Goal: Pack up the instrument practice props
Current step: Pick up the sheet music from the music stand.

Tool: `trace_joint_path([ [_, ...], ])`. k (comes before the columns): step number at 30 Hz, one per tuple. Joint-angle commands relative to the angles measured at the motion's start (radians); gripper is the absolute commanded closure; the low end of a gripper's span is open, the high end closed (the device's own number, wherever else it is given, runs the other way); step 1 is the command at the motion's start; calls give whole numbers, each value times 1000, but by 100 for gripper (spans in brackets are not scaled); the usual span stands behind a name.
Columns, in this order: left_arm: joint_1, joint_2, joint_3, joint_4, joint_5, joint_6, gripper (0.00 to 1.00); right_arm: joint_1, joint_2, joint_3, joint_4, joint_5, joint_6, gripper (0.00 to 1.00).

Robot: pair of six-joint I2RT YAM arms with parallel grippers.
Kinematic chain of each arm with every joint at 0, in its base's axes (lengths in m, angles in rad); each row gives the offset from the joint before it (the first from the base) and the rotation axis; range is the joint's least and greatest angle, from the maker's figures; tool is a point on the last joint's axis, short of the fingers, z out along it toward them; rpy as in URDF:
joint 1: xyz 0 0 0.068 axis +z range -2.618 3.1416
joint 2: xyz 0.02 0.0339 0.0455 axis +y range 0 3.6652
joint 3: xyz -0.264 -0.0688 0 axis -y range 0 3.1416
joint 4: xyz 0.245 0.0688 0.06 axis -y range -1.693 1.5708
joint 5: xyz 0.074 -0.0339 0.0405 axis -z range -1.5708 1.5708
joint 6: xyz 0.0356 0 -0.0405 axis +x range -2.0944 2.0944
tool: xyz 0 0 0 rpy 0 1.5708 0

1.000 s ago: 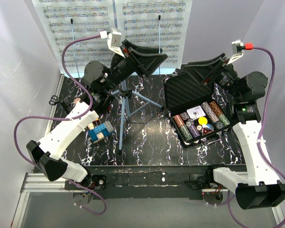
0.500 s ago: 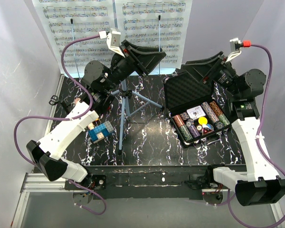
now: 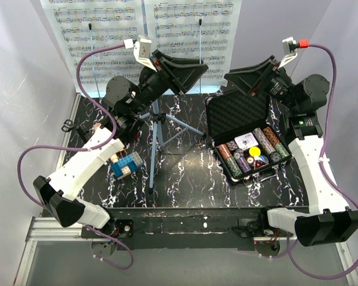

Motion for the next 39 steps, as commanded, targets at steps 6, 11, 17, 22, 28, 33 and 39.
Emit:
trace_joint_path([
  [6,-4,-5,15,1,-16,13,65,40,11,78,5,-29,-33,55],
  [11,-4,5,17,9,-17,9,65,48,8,72,-1,-34,-41,70],
  [17,-4,12,20,14,-17,6,65,49,0,57,0,-34,-42,97],
  [22,-5,20,24,18,-17,1,65,48,-3,52,0,-33,-44,99],
  [28,-4,18,20,44,-16,-7,76,51,-5,52,-3,-33,-44,99],
  [33,-5,12,15,57,-10,-4,97,49,-8,49,-7,-25,-45,99],
  [39,-5,-3,-5,66,-11,6,100,49,-11,43,-12,-10,-45,99],
])
